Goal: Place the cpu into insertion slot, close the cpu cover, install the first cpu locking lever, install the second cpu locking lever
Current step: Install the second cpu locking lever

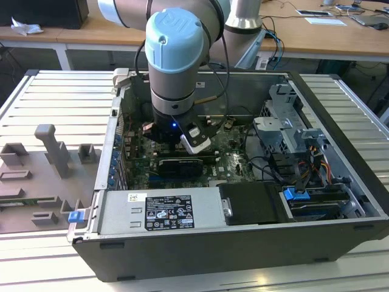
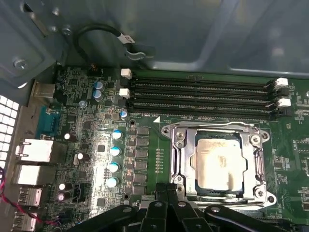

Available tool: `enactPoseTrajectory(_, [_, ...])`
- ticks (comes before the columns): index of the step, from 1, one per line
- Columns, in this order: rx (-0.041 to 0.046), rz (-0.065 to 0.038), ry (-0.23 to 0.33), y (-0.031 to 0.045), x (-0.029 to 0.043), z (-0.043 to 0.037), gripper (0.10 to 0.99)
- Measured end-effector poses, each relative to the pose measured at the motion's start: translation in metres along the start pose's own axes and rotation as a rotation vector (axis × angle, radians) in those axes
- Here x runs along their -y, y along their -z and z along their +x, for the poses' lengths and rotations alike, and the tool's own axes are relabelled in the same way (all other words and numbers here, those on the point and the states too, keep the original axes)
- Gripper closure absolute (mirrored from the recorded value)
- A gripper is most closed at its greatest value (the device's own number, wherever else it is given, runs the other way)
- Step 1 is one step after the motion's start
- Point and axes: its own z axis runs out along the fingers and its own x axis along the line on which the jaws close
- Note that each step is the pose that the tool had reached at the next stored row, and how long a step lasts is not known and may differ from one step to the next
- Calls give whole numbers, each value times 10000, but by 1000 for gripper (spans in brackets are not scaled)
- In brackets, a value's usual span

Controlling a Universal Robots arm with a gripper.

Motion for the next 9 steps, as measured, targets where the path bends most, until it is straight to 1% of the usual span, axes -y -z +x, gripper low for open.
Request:
enactPoseTrajectory(7, [1,0,-3,170,-50,-3,980])
enactPoseTrajectory(9, [3,-4,-2,180,-53,-4,980])
